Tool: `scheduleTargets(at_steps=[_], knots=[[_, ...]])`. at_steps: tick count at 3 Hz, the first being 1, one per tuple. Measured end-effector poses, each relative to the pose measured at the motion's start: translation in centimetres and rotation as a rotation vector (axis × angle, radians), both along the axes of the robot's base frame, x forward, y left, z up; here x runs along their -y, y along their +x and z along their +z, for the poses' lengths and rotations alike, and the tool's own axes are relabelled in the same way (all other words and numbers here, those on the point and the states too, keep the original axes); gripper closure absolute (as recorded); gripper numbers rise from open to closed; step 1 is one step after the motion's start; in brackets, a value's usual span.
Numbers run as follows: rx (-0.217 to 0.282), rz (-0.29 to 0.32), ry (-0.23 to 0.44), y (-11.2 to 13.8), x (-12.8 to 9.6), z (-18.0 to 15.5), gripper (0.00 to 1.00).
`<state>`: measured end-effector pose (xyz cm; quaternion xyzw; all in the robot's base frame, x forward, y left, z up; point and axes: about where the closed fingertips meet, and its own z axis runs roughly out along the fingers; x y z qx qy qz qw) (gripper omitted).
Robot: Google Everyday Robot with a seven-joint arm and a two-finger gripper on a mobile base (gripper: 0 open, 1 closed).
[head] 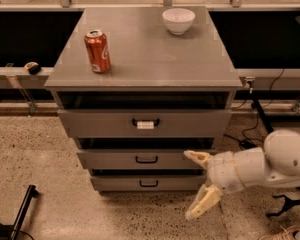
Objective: Open middle drawer
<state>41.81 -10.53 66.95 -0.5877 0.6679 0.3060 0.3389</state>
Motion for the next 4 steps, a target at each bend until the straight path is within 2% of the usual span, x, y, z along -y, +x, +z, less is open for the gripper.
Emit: scheduleTargets(at_steps=[1, 2, 3, 4], knots=[[0.128, 0.047, 0.068, 1.9, -3.5, -5.6, 0.0], [0.153, 0.058, 0.081, 2.1, -3.9, -7.0, 0.0], [0.151, 0.027, 0.045, 3.4, -3.5, -8.6, 0.0], [0.197, 0.03, 0.02, 5.8, -2.6, -11.4, 0.0]])
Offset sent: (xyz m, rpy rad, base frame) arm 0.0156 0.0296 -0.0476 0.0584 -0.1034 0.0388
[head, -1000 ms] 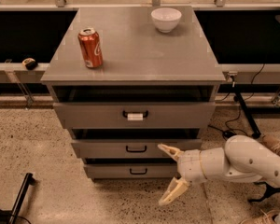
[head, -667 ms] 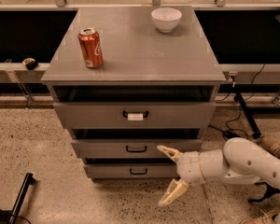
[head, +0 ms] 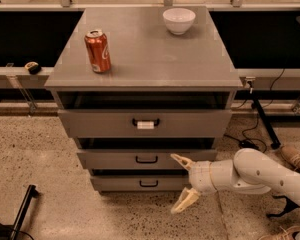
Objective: Open middle drawer
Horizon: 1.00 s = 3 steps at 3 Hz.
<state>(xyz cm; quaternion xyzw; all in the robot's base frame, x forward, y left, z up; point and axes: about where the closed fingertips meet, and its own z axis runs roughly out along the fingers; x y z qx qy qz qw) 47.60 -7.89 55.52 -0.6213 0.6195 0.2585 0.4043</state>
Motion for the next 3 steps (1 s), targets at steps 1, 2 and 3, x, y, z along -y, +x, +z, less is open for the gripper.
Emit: scheduleTargets(at_steps=[1, 2, 3], knots=[[0.083, -0.005, 0.133, 2.7, 0.7, 0.1, 0.0], [0.152, -0.023, 0.218, 4.4, 1.8, 0.4, 0.0], [0.189, -0.02, 0.107, 5.3, 2.4, 0.5, 0.0]])
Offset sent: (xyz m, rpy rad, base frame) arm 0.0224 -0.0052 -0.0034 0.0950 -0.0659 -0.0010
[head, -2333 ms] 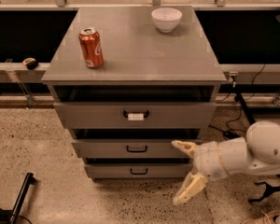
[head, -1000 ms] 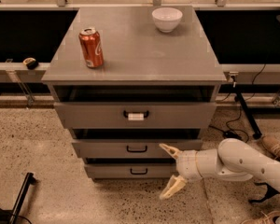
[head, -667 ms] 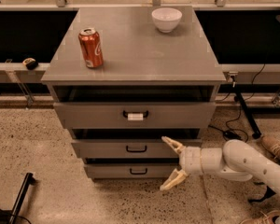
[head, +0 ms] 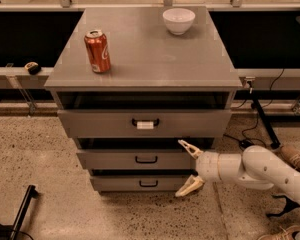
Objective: Open middle drawer
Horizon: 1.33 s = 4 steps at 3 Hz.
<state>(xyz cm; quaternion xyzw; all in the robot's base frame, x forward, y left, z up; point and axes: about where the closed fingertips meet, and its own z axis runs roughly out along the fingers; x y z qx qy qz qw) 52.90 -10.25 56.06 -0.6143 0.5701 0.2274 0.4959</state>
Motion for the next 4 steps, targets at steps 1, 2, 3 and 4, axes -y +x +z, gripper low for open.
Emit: scheduleTargets(at_steps=[1, 2, 3, 4], knots=[[0.04, -0.064, -0.206, 3.4, 3.3, 0.1, 0.0], [0.037, -0.064, -0.33, 4.9, 4.9, -0.7, 0.0], [0.033, -0.061, -0.341, 4.8, 5.1, -1.0, 0.0], [0.002, -0.059, -0.343, 4.3, 5.0, -3.2, 0.18]])
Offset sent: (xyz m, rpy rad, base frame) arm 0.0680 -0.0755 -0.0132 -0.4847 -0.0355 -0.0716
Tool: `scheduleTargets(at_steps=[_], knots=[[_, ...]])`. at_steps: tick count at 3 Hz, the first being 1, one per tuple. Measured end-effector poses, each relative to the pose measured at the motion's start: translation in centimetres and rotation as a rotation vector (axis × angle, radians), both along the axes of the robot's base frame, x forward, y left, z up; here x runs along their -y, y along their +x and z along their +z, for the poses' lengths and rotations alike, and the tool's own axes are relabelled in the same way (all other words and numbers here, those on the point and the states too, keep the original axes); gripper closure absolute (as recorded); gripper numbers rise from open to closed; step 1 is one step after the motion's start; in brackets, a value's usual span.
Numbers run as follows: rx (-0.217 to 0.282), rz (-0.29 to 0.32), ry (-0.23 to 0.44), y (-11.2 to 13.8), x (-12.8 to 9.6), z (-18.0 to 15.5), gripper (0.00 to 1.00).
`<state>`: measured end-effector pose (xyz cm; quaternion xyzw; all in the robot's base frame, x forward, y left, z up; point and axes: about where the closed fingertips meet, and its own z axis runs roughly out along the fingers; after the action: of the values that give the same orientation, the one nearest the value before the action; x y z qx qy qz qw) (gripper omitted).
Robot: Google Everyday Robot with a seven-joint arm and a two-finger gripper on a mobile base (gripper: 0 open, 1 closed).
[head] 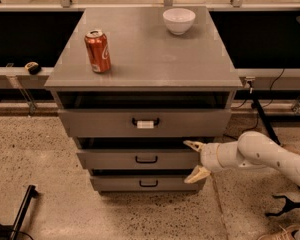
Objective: Open middle drawer
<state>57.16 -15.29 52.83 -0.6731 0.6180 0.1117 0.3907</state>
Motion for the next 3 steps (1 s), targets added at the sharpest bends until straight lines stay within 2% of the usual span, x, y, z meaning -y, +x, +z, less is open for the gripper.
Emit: scheduleTargets(at_steps=[1, 2, 3], knots=[[-0.037, -0.027, -0.005, -1.0, 0.6, -3.4, 0.18], [-0.044, -0.028, -0.024, -1.0, 0.4, -5.2, 0.17], [-0.023, -0.025, -0.054, 0.6, 0.1, -5.7, 0.12]])
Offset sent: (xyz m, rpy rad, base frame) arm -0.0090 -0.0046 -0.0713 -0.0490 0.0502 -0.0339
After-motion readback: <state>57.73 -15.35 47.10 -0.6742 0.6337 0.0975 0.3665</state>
